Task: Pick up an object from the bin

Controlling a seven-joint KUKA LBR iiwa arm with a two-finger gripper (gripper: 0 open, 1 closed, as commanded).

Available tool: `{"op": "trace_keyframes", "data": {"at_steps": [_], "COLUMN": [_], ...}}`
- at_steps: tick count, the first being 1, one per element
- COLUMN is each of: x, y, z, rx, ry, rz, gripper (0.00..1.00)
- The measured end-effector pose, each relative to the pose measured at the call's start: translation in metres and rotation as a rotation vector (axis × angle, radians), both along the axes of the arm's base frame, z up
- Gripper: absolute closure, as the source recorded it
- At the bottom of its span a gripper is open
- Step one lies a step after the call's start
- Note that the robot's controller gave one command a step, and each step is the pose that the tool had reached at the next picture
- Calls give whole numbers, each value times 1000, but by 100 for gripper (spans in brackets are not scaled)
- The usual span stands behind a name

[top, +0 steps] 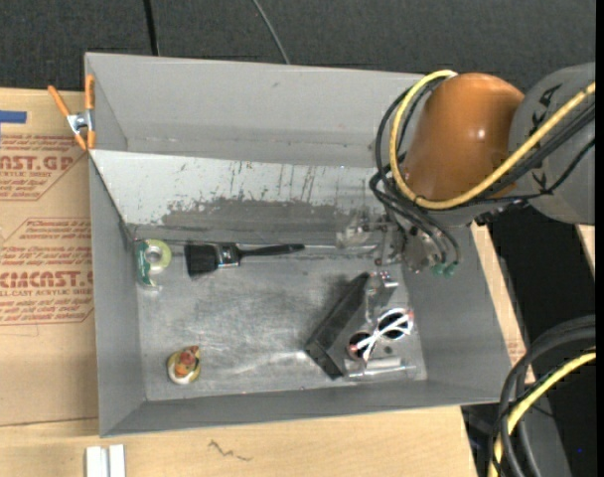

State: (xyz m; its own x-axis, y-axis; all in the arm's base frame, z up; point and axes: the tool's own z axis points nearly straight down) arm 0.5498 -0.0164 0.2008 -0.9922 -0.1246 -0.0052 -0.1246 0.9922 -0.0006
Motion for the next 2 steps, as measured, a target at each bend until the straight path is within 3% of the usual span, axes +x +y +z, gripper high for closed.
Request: {"op": "trace_keyframes", "data": {"at_steps": [1,2], "x": [8,15], "y": [-12,-13], "z": [-29,-54], "rx": [0,-1], "ry": [4,3], "rz": [309,528], "gripper": [0,0]}}
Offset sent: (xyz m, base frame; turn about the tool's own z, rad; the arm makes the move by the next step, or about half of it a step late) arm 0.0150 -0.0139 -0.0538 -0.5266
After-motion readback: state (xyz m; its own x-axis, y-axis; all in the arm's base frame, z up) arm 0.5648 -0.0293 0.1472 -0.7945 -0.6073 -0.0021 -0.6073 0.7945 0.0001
